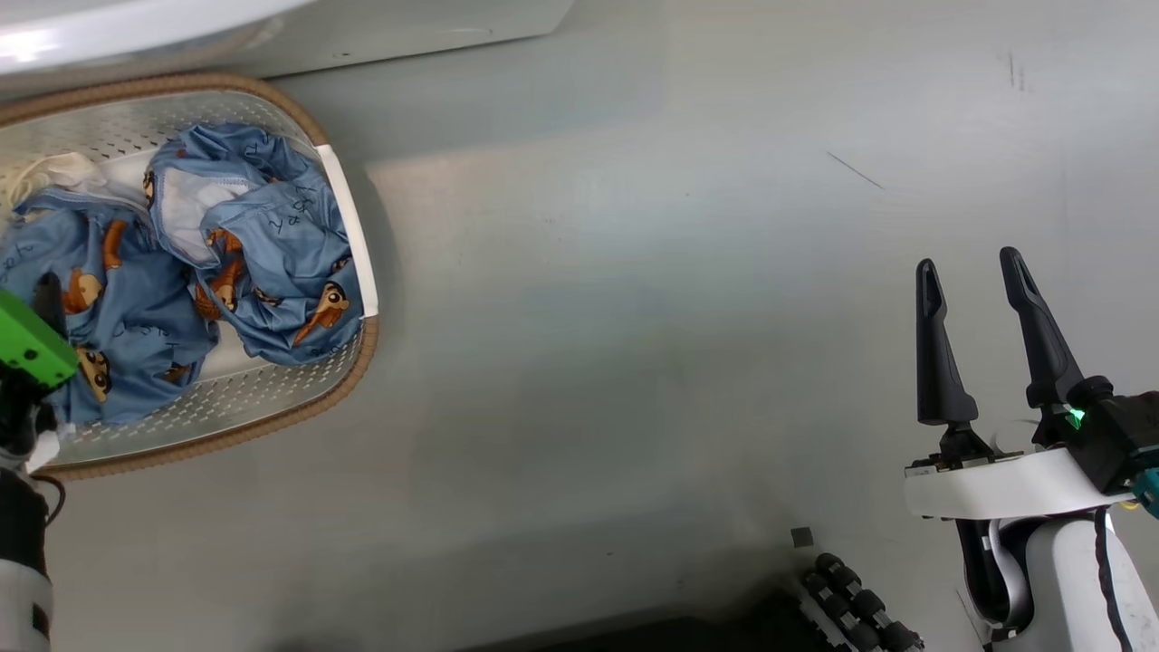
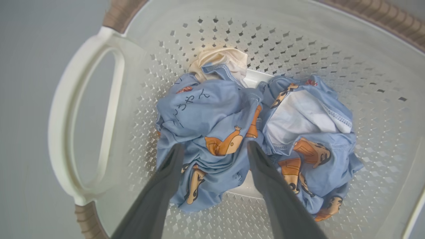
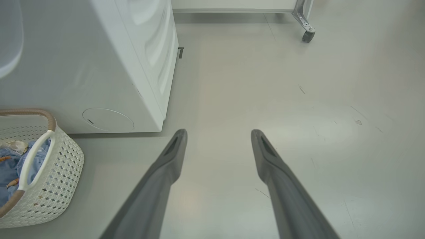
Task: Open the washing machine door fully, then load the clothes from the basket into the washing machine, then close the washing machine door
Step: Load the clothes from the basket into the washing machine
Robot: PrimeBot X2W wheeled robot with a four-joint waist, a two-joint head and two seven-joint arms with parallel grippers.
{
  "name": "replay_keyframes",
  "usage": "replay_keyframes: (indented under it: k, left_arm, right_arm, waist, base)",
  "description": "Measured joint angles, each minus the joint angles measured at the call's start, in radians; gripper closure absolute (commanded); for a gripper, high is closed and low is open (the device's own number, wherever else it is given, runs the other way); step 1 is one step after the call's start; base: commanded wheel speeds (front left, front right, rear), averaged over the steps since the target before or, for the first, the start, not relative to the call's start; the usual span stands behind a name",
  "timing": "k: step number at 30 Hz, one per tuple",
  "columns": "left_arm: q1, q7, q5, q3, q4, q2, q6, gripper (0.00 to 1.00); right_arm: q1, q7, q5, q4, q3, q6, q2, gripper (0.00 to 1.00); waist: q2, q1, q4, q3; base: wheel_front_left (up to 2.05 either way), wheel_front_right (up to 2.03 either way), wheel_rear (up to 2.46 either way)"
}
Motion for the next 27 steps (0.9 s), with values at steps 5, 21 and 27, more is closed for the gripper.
replay_keyframes:
  k: [5,21,27]
  left_arm:
    - [-0.029,0.003,-0.006,0.005,0.021,0.007,0.0,0.0]
    - [-0.068,0.004,-0.006,0.008,0.059,0.04,0.009,0.0]
    - [-0.085,0.004,-0.006,0.007,0.072,0.048,0.009,0.0]
  right_arm:
    - [-0.019,0.0,0.0,-0.003,0.008,0.0,0.001,0.0]
    - [-0.058,0.0,0.039,0.001,0.037,0.0,0.002,0.0]
    - [-0.067,0.0,0.054,0.001,0.043,-0.001,0.002,0.0]
  waist:
    - [0.0,0.0,-0.005,0.034]
    - [0.0,0.0,-0.032,0.088]
    - [0.0,0.0,-0.043,0.106]
  base:
    - [0.0,0.0,0.0]
    - [0.0,0.0,0.0]
    - [0.0,0.0,0.0]
